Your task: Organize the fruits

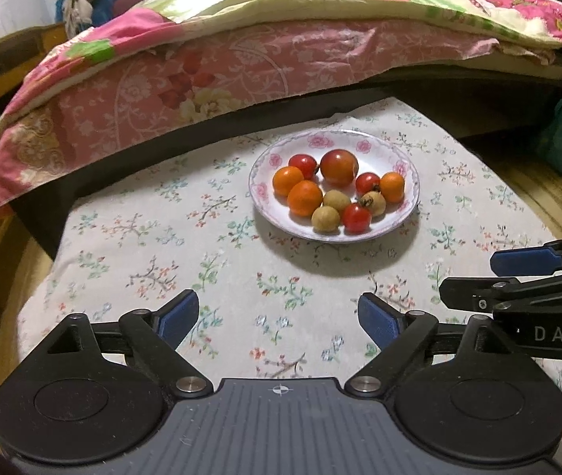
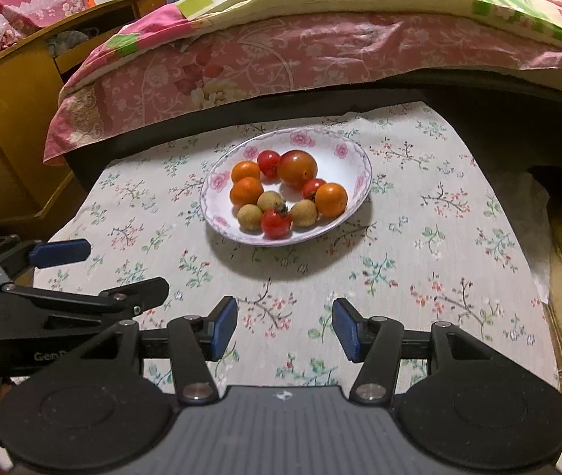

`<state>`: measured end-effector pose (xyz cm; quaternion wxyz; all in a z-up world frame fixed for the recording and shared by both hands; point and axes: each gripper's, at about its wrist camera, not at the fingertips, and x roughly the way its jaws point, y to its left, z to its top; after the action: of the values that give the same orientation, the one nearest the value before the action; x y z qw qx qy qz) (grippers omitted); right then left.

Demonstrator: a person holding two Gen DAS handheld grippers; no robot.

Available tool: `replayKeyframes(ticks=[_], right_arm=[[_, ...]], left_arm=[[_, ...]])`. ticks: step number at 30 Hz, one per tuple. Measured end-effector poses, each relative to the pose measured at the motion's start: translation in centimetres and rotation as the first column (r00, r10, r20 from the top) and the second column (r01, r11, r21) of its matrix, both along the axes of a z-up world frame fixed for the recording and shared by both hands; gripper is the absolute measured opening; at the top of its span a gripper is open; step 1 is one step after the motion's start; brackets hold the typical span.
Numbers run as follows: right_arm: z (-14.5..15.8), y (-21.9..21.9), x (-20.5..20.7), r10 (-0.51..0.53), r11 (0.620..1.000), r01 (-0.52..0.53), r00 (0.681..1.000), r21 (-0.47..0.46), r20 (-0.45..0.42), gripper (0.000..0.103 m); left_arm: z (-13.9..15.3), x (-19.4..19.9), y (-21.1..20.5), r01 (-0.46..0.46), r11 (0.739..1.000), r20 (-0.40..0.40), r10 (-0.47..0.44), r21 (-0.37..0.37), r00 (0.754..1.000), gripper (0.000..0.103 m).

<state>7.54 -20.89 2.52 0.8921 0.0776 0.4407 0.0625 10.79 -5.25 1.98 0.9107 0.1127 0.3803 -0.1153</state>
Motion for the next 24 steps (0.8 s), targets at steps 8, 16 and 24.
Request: replayKeyframes(ticks=[8,16,24], right_arm=[[0.1,0.3,-2.0,-0.007,1.000,0.007,1.000,0.003,-0.006,0.052],[0.3,0.2,-3.4,-0.020,1.000,0.020,1.000,0.021,-0.008,0.052],[0.3,0.4,-4.6,-0.025,0.999,0.025,1.000,0.019,-0.008,0.052]], left_arm=[[-0.3,-1.7,0.2,-0.045,0.999,-0.007,0.045,0.027,0.999,0.101],[-0.3,-2.9,0.6,-0.050,0.999,-0.023,0.050,-0.003,0.998,0.101],[-0.6,-4.1,0.6,-0.063,0.998,-0.035,0.063,0.000,0.997,0.101]])
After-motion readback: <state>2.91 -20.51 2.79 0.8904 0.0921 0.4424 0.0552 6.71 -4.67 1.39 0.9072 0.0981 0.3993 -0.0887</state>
